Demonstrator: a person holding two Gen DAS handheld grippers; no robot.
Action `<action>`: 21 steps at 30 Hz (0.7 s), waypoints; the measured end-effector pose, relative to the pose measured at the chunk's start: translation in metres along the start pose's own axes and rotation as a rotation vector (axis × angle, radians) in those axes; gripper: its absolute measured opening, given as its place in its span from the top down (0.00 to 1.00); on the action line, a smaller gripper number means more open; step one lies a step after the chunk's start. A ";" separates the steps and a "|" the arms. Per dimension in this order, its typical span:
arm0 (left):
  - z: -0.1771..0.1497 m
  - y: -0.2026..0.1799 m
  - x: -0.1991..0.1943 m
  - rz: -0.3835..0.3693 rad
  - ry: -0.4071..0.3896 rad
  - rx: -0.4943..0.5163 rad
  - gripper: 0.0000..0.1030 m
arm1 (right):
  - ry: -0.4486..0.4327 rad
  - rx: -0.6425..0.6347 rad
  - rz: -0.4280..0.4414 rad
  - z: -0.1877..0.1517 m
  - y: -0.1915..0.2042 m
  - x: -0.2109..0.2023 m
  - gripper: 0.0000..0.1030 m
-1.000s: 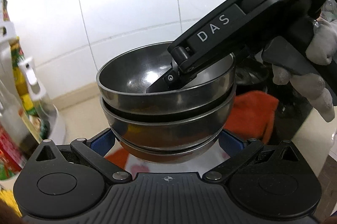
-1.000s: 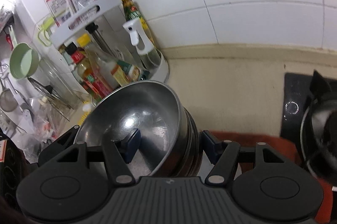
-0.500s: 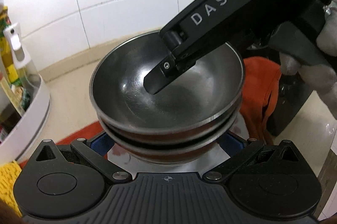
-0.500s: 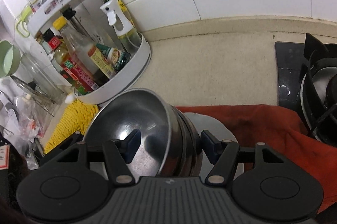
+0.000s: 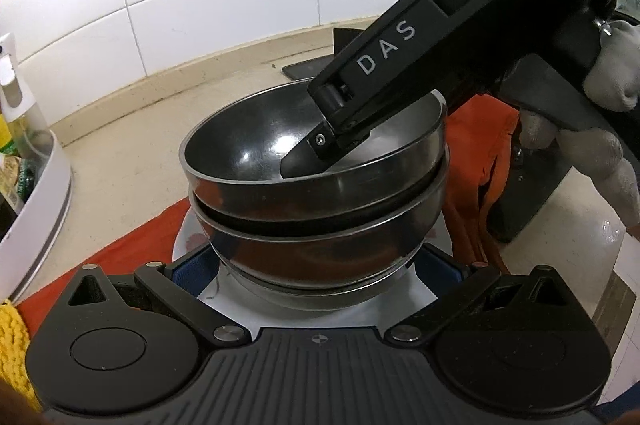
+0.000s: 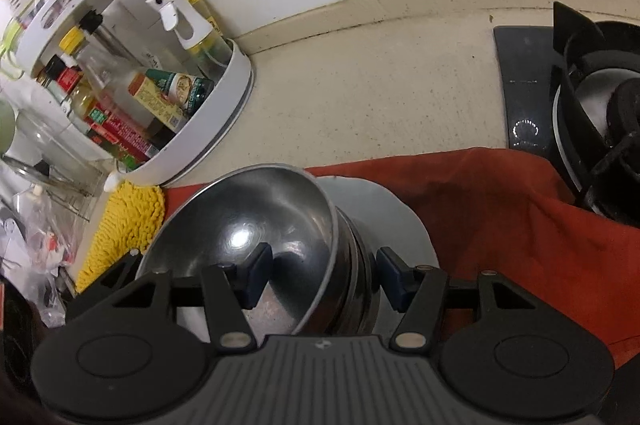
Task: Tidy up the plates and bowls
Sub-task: 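Lower the bowl stack onto the flower plates with the right gripper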
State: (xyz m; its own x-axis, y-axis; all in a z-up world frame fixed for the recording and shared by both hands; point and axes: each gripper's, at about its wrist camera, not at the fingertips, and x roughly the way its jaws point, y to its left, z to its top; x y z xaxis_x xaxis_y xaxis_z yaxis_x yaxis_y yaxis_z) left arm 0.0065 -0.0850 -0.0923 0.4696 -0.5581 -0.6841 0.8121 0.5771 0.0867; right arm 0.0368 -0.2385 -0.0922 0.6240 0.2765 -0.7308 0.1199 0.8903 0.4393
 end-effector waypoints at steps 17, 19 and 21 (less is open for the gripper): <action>-0.002 0.005 -0.018 0.073 0.015 0.021 0.00 | -0.078 -0.044 -0.064 -0.009 0.002 -0.024 0.49; -0.002 0.007 -0.022 0.074 0.010 0.014 0.00 | -0.083 -0.041 -0.068 -0.011 0.003 -0.027 0.49; -0.002 0.009 -0.024 0.075 0.011 0.007 0.00 | -0.086 -0.042 -0.072 -0.013 0.004 -0.029 0.49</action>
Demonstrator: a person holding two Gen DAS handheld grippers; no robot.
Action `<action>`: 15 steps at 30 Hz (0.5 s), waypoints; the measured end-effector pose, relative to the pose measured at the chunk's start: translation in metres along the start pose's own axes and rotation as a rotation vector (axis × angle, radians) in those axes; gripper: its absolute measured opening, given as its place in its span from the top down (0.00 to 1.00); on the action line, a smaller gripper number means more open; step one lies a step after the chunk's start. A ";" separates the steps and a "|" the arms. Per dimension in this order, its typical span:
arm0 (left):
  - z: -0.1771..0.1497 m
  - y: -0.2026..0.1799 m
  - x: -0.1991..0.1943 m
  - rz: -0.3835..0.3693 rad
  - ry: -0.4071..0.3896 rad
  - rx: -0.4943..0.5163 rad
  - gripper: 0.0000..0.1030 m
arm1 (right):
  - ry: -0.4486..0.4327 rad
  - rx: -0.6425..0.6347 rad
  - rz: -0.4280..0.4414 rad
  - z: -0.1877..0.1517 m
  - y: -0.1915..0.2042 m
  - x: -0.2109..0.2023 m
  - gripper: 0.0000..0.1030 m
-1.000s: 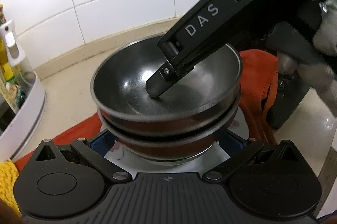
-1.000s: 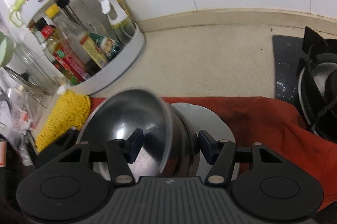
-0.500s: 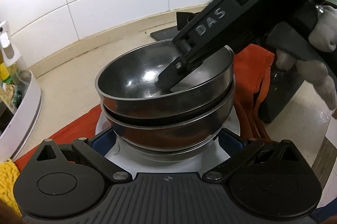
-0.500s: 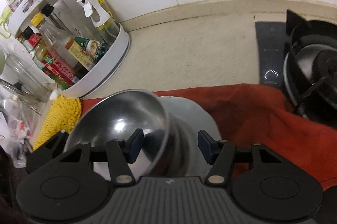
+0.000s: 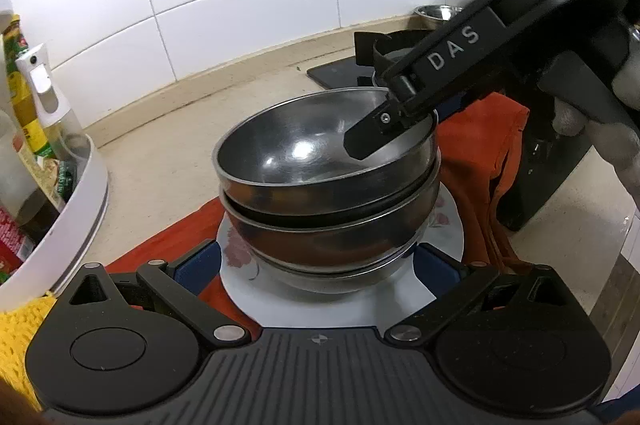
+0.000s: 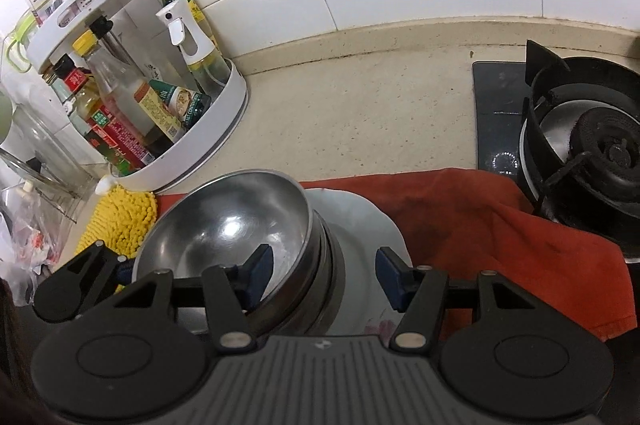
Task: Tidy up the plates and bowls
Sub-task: 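Lower the bowl stack onto the flower plates with the right gripper, then open the right gripper and withdraw both grippers from the stack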
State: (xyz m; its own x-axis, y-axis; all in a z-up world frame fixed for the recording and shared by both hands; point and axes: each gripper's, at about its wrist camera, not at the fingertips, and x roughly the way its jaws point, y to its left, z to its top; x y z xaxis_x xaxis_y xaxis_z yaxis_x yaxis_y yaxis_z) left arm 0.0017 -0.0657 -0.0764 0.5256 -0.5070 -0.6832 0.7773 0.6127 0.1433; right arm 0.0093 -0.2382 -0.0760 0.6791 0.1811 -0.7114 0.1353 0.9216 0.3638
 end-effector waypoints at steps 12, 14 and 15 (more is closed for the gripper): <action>0.002 0.003 -0.015 0.023 -0.029 -0.032 0.00 | -0.035 -0.017 0.000 -0.002 0.012 -0.013 0.49; 0.002 0.003 -0.018 0.026 -0.032 -0.034 0.00 | -0.041 -0.021 -0.001 -0.003 0.014 -0.016 0.49; 0.002 0.003 -0.019 0.029 -0.035 -0.033 0.00 | -0.043 -0.024 0.000 -0.003 0.015 -0.017 0.49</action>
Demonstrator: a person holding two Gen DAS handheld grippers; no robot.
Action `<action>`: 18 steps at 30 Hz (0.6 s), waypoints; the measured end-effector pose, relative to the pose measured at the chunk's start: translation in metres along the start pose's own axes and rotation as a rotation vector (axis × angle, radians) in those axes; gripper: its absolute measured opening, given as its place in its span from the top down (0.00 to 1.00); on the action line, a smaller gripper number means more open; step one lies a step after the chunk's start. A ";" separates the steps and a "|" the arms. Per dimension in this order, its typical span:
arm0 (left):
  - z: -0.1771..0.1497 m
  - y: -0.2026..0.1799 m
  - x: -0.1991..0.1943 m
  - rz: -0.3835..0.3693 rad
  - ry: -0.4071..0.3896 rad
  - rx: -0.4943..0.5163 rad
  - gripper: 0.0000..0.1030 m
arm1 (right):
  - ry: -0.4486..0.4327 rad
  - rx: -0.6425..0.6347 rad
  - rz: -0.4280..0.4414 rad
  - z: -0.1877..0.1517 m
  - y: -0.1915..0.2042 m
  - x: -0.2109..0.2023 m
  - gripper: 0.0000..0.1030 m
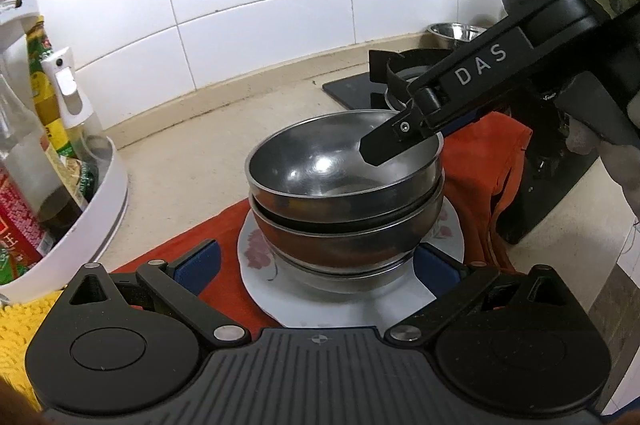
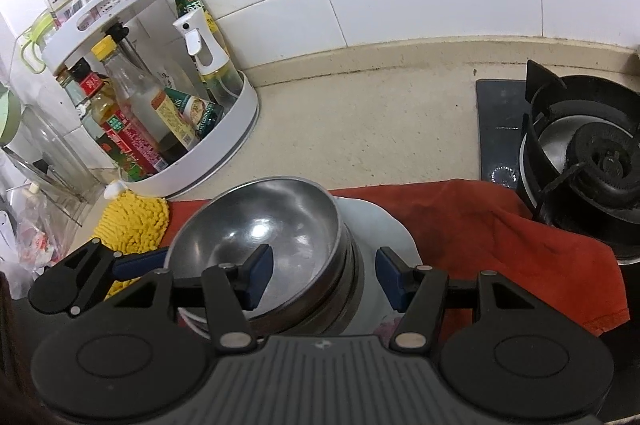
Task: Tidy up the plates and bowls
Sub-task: 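Open the right gripper and withdraw both grippers from the stack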
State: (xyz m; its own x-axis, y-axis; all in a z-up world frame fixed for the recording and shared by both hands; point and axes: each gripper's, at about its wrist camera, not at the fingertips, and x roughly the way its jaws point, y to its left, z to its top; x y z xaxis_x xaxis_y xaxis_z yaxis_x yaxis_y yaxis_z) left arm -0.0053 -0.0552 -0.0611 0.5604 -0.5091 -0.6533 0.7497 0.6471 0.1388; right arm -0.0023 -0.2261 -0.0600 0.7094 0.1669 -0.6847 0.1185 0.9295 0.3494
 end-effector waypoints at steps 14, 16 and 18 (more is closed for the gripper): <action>0.000 0.002 -0.025 0.004 -0.042 -0.034 0.00 | -0.056 -0.026 0.007 -0.013 0.015 -0.032 0.49; 0.000 0.003 -0.030 0.008 -0.047 -0.045 0.00 | -0.072 -0.029 0.005 -0.017 0.017 -0.040 0.49; -0.001 0.005 -0.035 0.021 -0.051 -0.066 0.00 | -0.094 -0.038 -0.014 -0.023 0.020 -0.049 0.49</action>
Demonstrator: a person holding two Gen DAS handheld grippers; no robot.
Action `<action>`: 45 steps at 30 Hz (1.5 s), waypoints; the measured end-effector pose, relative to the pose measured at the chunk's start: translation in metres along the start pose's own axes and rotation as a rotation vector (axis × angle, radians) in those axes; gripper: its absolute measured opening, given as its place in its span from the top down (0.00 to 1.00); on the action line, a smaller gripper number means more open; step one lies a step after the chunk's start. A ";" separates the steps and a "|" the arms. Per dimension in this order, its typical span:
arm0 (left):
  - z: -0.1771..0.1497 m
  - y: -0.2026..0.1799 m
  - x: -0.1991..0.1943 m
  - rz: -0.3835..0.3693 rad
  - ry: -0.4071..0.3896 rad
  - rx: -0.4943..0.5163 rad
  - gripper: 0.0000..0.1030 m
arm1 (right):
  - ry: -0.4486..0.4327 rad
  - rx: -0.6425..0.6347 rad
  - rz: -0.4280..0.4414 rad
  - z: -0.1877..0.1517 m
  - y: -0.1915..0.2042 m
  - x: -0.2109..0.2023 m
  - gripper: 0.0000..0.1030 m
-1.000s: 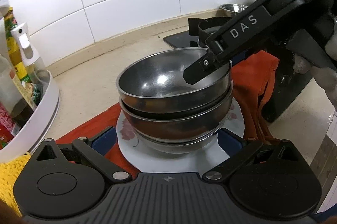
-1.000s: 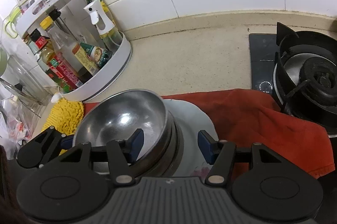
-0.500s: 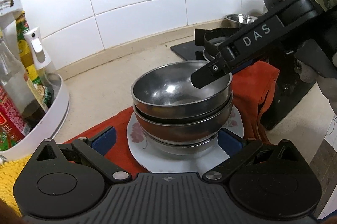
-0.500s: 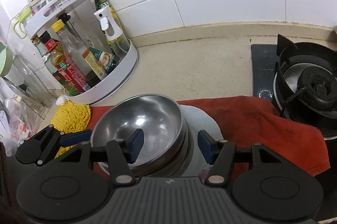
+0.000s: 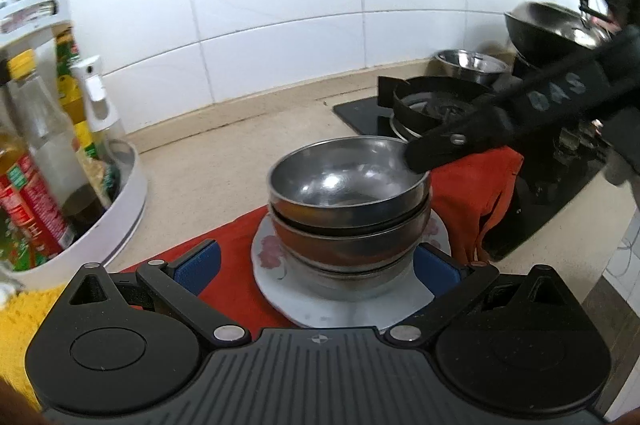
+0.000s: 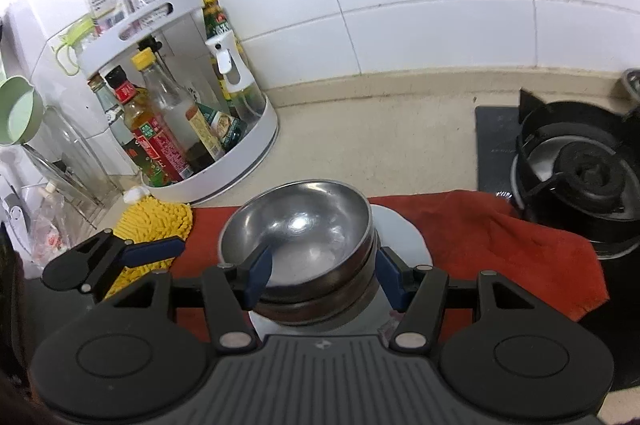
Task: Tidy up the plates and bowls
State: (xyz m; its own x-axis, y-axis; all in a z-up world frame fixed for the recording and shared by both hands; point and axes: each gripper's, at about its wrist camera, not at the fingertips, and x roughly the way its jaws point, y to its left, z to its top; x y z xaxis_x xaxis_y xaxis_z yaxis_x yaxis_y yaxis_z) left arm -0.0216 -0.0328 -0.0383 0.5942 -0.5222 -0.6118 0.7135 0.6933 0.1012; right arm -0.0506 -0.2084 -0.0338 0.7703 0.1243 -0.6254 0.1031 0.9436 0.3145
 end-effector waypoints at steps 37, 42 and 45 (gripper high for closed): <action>-0.009 0.006 -0.011 0.148 0.099 -0.306 0.05 | -0.115 -0.010 -0.237 -0.066 0.027 -0.024 0.42; -0.009 0.007 -0.010 0.150 0.098 -0.299 0.05 | -0.111 0.000 -0.242 -0.065 0.027 -0.021 0.42; -0.009 0.009 -0.010 0.143 0.098 -0.298 0.05 | -0.113 0.005 -0.240 -0.065 0.026 -0.021 0.42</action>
State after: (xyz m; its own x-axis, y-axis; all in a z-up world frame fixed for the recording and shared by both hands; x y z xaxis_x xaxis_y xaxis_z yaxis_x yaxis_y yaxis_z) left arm -0.0247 -0.0172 -0.0383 0.6314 -0.3692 -0.6819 0.4773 0.8781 -0.0334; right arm -0.1049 -0.1665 -0.0586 0.7887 -0.1379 -0.5991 0.2941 0.9404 0.1707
